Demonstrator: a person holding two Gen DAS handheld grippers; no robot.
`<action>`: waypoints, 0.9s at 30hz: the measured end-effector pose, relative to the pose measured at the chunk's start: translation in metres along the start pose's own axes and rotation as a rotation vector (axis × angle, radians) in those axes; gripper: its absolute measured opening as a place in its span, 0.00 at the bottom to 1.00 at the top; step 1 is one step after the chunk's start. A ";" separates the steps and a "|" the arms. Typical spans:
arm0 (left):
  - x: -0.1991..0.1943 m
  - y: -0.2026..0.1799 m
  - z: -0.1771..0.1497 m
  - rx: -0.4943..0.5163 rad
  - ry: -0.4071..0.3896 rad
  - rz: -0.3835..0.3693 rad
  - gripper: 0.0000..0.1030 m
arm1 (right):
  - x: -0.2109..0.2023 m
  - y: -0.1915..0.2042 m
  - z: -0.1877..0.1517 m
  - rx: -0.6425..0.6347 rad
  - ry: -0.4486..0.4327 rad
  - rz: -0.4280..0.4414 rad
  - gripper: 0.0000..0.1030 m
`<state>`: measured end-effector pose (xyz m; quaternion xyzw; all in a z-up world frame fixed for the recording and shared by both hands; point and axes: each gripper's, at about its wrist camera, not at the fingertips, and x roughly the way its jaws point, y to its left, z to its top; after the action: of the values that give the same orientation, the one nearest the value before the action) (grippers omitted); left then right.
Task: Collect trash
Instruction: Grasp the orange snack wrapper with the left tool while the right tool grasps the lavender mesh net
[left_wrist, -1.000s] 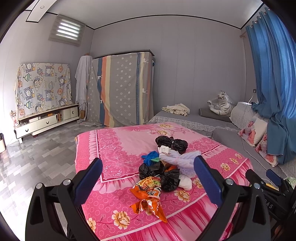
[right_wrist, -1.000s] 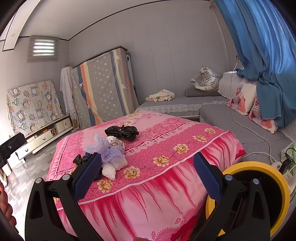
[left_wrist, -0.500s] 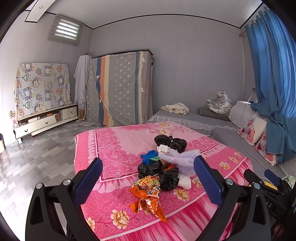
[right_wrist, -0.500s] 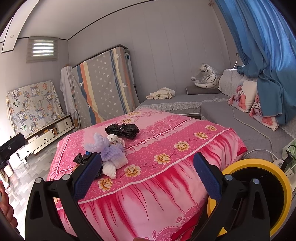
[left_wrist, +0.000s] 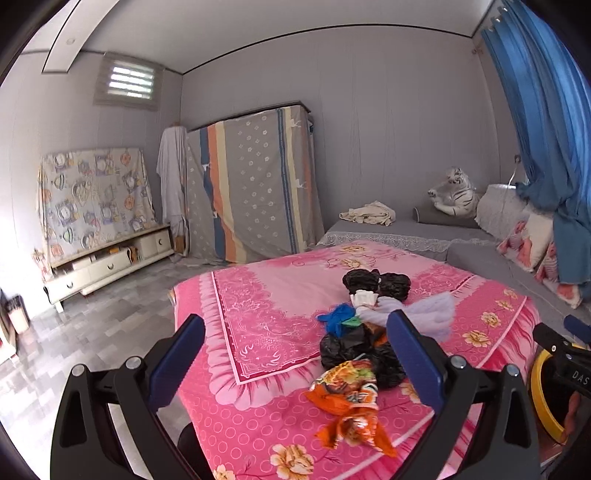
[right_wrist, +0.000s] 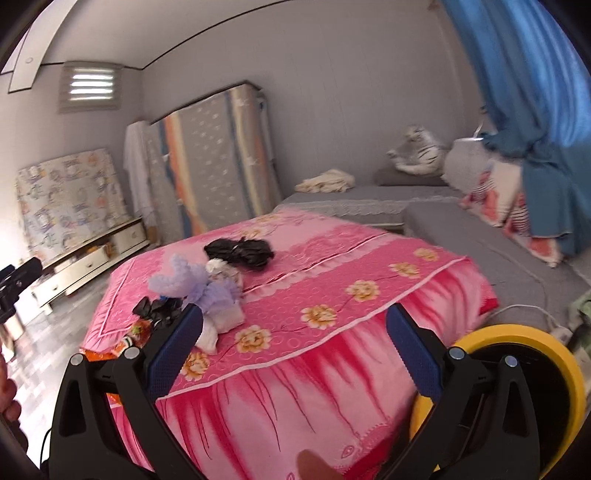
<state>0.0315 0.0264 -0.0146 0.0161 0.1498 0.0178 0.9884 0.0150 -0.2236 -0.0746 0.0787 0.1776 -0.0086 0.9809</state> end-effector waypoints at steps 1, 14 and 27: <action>0.003 0.007 -0.002 -0.022 0.013 -0.018 0.92 | 0.004 -0.003 0.001 0.002 0.002 0.006 0.92; 0.048 0.023 -0.053 -0.039 0.227 -0.235 0.92 | 0.068 -0.002 0.019 -0.029 0.189 0.235 0.92; 0.090 -0.007 -0.057 0.075 0.325 -0.339 0.92 | 0.105 0.057 0.035 -0.308 0.222 0.325 0.92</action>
<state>0.1004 0.0247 -0.0958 0.0243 0.3081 -0.1516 0.9389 0.1280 -0.1722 -0.0699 -0.0438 0.2684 0.1851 0.9443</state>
